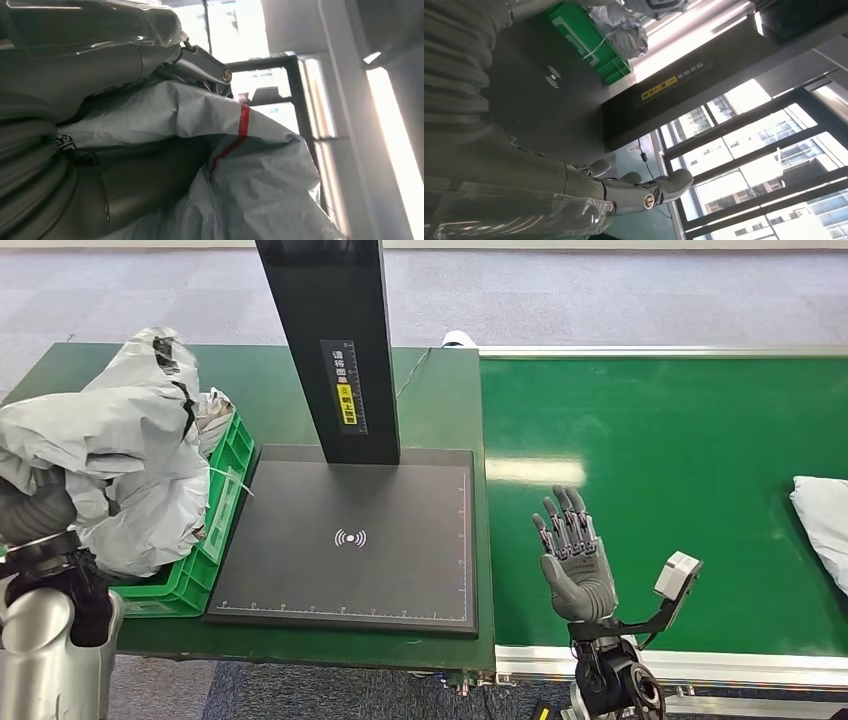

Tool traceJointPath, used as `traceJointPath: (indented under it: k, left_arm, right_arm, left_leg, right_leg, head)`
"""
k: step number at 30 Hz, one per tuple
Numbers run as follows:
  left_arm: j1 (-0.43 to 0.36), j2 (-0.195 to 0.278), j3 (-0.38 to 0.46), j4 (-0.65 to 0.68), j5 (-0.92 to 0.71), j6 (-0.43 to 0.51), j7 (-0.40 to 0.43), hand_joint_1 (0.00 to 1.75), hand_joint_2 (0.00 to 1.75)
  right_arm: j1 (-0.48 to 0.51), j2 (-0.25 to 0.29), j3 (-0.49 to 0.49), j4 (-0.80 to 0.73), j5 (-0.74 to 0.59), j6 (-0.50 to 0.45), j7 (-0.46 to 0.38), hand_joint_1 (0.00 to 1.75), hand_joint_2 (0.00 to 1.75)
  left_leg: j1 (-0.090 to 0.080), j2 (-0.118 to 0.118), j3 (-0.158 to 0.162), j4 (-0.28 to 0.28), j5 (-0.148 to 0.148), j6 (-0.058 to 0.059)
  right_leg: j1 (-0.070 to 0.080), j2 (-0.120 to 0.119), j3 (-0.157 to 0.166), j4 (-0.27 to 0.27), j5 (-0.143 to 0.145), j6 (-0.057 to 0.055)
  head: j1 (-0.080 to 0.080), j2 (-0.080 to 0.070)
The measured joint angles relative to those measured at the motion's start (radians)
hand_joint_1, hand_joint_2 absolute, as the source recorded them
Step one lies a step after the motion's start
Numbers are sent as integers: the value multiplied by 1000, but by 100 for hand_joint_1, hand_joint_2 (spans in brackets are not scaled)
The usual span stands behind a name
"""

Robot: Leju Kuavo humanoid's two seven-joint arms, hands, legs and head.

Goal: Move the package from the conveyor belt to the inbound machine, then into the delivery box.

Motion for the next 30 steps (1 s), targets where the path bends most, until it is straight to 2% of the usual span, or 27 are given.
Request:
traceJointPath:
  k: [4,7,11,16,24,30]
  left_arm:
    - [-83,67,53,186,-121,67,63,175,175]
    - [-150,115,69,346,-210,104,74,175,175]
    - [-202,148,70,494,-265,119,77,175,175]
    - [-227,162,69,578,-271,121,77,175,175]
    - [-243,169,68,629,-281,122,81,175,175]
    - [-259,164,32,691,-405,126,115,175,175]
  right_arm:
    - [-8,0,0,1,-4,2,5,0,175]
    - [-15,0,0,2,-6,3,9,0,175]
    - [-24,2,0,3,-6,3,13,0,175]
    - [-29,3,0,3,-6,3,13,0,175]
    - [-30,3,1,3,-6,4,14,0,175]
    - [-39,11,2,3,-9,4,21,0,175]
  left_leg:
    - [0,1,0,0,1,0]
    - [0,2,0,0,1,-1]
    - [0,2,0,0,1,-1]
    - [0,2,-1,0,0,-1]
    - [0,2,-1,0,0,-1]
    - [0,2,-1,0,0,-1]
  right_leg:
    - [0,0,0,0,0,0]
    - [0,1,0,1,0,0]
    - [0,1,0,1,0,0]
    - [0,1,-1,0,0,0]
    - [0,1,-1,0,0,0]
    - [0,1,-1,0,0,0]
  head:
    - [0,0]
    - [0,0]
    - [0,0]
    - [0,0]
    - [0,0]
    - [0,0]
